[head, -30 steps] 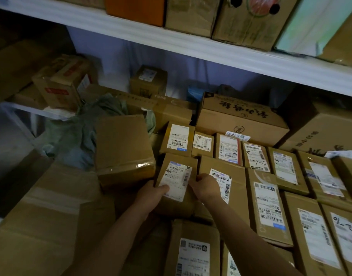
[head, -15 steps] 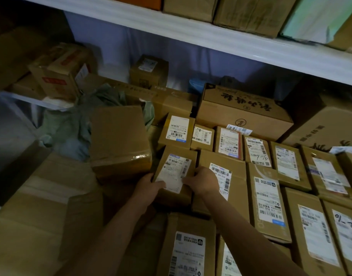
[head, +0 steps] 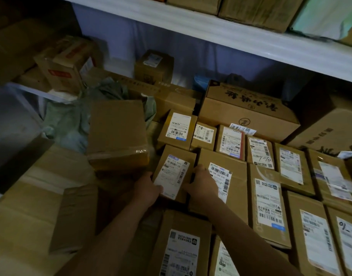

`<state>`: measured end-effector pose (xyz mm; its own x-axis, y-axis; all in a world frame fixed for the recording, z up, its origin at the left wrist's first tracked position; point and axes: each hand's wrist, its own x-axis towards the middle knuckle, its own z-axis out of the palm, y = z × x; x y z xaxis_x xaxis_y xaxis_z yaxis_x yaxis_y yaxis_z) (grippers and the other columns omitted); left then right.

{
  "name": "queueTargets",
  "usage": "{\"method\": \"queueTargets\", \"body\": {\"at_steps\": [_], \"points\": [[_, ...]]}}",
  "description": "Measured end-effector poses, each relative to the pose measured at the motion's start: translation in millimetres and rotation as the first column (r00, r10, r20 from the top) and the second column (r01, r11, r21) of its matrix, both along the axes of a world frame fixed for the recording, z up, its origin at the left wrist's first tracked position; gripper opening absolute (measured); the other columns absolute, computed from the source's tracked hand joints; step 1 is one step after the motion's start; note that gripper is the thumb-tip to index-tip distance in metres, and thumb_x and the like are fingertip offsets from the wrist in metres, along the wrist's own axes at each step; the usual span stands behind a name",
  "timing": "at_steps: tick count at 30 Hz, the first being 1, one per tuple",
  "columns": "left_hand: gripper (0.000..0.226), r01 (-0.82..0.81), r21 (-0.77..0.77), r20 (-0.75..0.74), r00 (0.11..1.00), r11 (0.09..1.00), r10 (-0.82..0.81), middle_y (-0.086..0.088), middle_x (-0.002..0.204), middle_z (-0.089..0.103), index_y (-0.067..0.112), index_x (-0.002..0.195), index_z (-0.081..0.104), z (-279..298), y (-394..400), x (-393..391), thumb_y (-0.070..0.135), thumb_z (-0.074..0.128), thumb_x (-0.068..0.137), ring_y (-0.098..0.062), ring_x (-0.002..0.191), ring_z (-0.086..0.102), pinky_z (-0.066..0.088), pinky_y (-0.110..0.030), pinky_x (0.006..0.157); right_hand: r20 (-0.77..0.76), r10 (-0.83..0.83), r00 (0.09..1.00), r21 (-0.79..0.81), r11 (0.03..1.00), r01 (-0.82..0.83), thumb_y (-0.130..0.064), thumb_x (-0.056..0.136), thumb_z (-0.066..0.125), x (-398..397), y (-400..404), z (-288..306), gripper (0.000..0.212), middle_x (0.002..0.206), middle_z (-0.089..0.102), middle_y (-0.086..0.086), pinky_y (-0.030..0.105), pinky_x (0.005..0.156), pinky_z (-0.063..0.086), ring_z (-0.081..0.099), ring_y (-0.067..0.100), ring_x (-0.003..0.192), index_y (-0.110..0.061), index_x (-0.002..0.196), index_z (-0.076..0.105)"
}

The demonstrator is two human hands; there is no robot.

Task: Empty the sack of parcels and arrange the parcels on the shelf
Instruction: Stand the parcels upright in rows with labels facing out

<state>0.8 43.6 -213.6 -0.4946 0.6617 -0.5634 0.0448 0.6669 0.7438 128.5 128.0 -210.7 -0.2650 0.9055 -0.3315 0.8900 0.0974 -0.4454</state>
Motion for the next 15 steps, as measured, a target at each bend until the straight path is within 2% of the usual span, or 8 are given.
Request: {"method": "queueTargets", "body": {"at_steps": [3, 6, 8, 10, 12, 13, 15], "points": [[0.046, -0.029, 0.034, -0.021, 0.999, 0.999, 0.030, -0.009, 0.133, 0.055, 0.015, 0.128, 0.047, 10.1, -5.7, 0.6, 0.007, 0.062, 0.086, -0.029, 0.123, 0.053, 0.051, -0.039, 0.092, -0.147, -0.038, 0.988, 0.037, 0.998, 0.044, -0.021, 0.093, 0.054, -0.8, -4.5, 10.1, 0.017, 0.106, 0.065, 0.008, 0.039, 0.077, 0.056, 0.064, 0.023, 0.089, -0.012, 0.107, 0.058], [0.035, 0.014, 0.110, -0.036, 0.999, 0.994, -0.010, -0.002, 0.123, 0.061, 0.018, 0.121, 0.054, 26.0, -17.0, -5.3, 0.012, 0.062, 0.087, -0.022, 0.114, 0.060, 0.055, -0.037, 0.087, -0.314, -0.075, 0.947, 0.004, 0.997, 0.080, -0.013, 0.096, 0.049, -6.0, -20.3, 18.0, 0.015, 0.114, 0.064, 0.010, 0.041, 0.079, 0.057, 0.065, 0.025, 0.098, -0.012, 0.105, 0.060], [0.031, 0.074, 0.164, -0.102, 0.993, 0.984, -0.058, 0.005, 0.114, 0.061, 0.019, 0.119, 0.055, 42.4, -28.7, -12.9, 0.015, 0.061, 0.089, -0.016, 0.105, 0.061, 0.052, -0.024, 0.075, -0.379, -0.122, 0.917, -0.076, 0.992, 0.101, -0.012, 0.095, 0.051, -12.8, -36.5, 22.3, 0.012, 0.120, 0.061, 0.008, 0.042, 0.082, 0.058, 0.063, 0.026, 0.106, -0.018, 0.103, 0.058], [0.032, 0.105, 0.200, -0.209, 0.976, 0.974, -0.062, 0.002, 0.116, 0.061, 0.017, 0.121, 0.057, 55.6, -41.7, -23.8, 0.018, 0.062, 0.089, -0.015, 0.106, 0.059, 0.047, -0.022, 0.077, -0.419, -0.162, 0.893, -0.150, 0.983, 0.108, -0.015, 0.094, 0.053, -21.4, -53.2, 24.4, 0.008, 0.116, 0.062, 0.007, 0.043, 0.085, 0.057, 0.063, 0.025, 0.104, -0.021, 0.098, 0.056], [0.028, 0.084, 0.245, -0.298, 0.955, 0.966, -0.007, -0.001, 0.117, 0.063, 0.018, 0.115, 0.062, 61.6, -57.6, -38.6, 0.018, 0.063, 0.088, -0.015, 0.108, 0.058, 0.047, -0.026, 0.086, -0.438, -0.161, 0.885, -0.208, 0.975, 0.074, -0.020, 0.095, 0.053, -32.4, -73.6, 28.8, 0.005, 0.102, 0.064, 0.004, 0.041, 0.084, 0.057, 0.064, 0.019, 0.091, -0.021, 0.095, 0.058], [0.022, 0.067, 0.278, -0.334, 0.942, 0.958, 0.031, 0.000, 0.113, 0.063, 0.019, 0.110, 0.063, 64.4, -67.0, -46.8, 0.017, 0.062, 0.088, -0.014, 0.105, 0.058, 0.046, -0.026, 0.085, -0.446, -0.157, 0.881, -0.251, 0.967, 0.045, -0.022, 0.096, 0.052, -38.8, -84.7, 30.6, 0.008, 0.096, 0.064, 0.004, 0.039, 0.085, 0.057, 0.064, 0.018, 0.087, -0.019, 0.096, 0.060], [0.015, 0.005, 0.342, -0.430, 0.890, 0.940, 0.152, 0.000, 0.106, 0.061, 0.019, 0.101, 0.064, 66.4, -87.7, -62.4, 0.016, 0.062, 0.087, -0.016, 0.101, 0.058, 0.045, -0.024, 0.078, -0.451, -0.152, 0.879, -0.345, 0.939, -0.014, -0.025, 0.097, 0.050, -52.1, -107.6, 29.2, 0.019, 0.098, 0.064, 0.005, 0.040, 0.091, 0.053, 0.062, 0.021, 0.094, -0.015, 0.104, 0.064]]}}
